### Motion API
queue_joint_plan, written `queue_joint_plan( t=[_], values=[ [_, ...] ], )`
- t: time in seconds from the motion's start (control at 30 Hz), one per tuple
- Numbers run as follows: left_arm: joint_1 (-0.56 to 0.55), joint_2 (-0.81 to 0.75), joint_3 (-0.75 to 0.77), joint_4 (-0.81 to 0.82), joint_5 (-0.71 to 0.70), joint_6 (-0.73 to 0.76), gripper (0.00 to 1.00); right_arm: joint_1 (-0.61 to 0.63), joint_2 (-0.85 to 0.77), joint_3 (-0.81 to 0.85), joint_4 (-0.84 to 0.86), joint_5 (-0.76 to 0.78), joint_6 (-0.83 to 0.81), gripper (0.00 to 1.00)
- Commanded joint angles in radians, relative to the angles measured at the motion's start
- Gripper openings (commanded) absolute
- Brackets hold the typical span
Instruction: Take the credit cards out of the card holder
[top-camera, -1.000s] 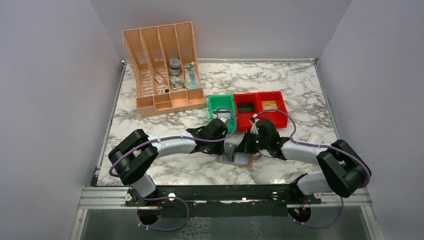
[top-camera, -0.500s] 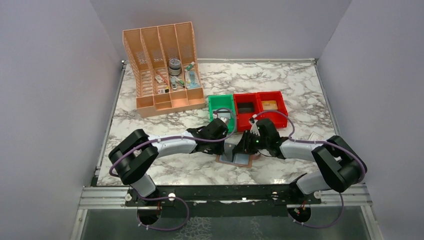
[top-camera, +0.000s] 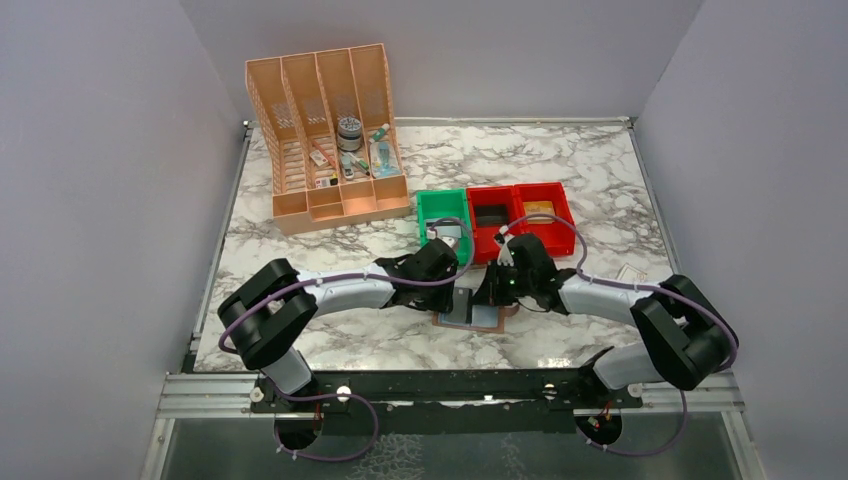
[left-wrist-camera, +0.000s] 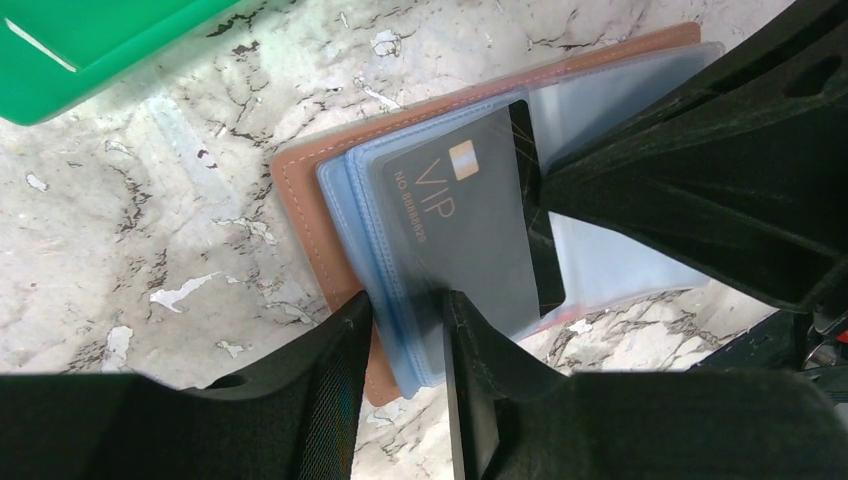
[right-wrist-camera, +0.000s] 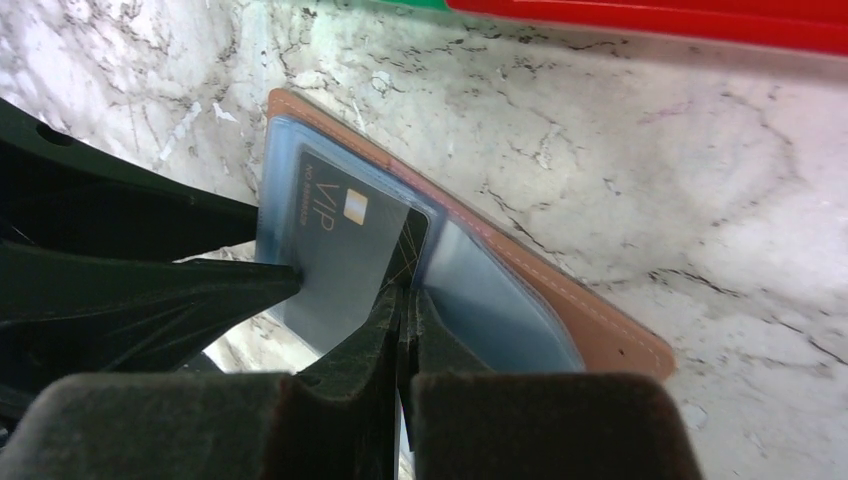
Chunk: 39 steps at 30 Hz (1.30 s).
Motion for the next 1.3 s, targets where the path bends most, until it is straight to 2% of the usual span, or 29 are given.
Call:
queue_joint_plan(
  t=[0.0, 0.27, 0.43, 0.57, 0.63, 0.83, 1.03, 1.27],
  values=[
    [-0.009, -0.007, -0.016, -0.042, -0.027, -0.007, 0.35, -0.001, -0.047, 0.012, -0.109, 0.124, -0.065, 0.01],
    [-0.01, -0.014, -0.012, -0.041, -0.025, -0.001, 0.34, -0.001, -0.082, 0.01, -0.139, 0.125, -0.048, 0.02],
    [-0.01, -0.032, -0.009, -0.042, -0.024, 0.005, 0.35, -0.002, -0.105, -0.001, -0.09, 0.044, 0.003, 0.13],
    [-0.01, -0.065, -0.007, -0.048, -0.044, 0.008, 0.42, -0.001, -0.116, -0.002, -0.073, 0.034, 0.014, 0.23],
    [-0.01, -0.084, -0.003, -0.049, -0.05, 0.013, 0.45, -0.001, -0.115, -0.003, -0.068, 0.028, 0.019, 0.24],
    [-0.01, -0.126, 0.011, -0.02, -0.051, 0.029, 0.46, -0.001, -0.078, -0.011, -0.011, -0.044, 0.036, 0.26],
    [-0.01, -0.092, 0.013, 0.056, -0.014, 0.025, 0.39, -0.001, -0.031, -0.029, 0.004, 0.007, 0.094, 0.27],
    [-0.011, -0.004, 0.03, 0.077, 0.056, 0.018, 0.26, -0.001, -0.004, -0.063, 0.019, 0.047, 0.11, 0.28]
  ],
)
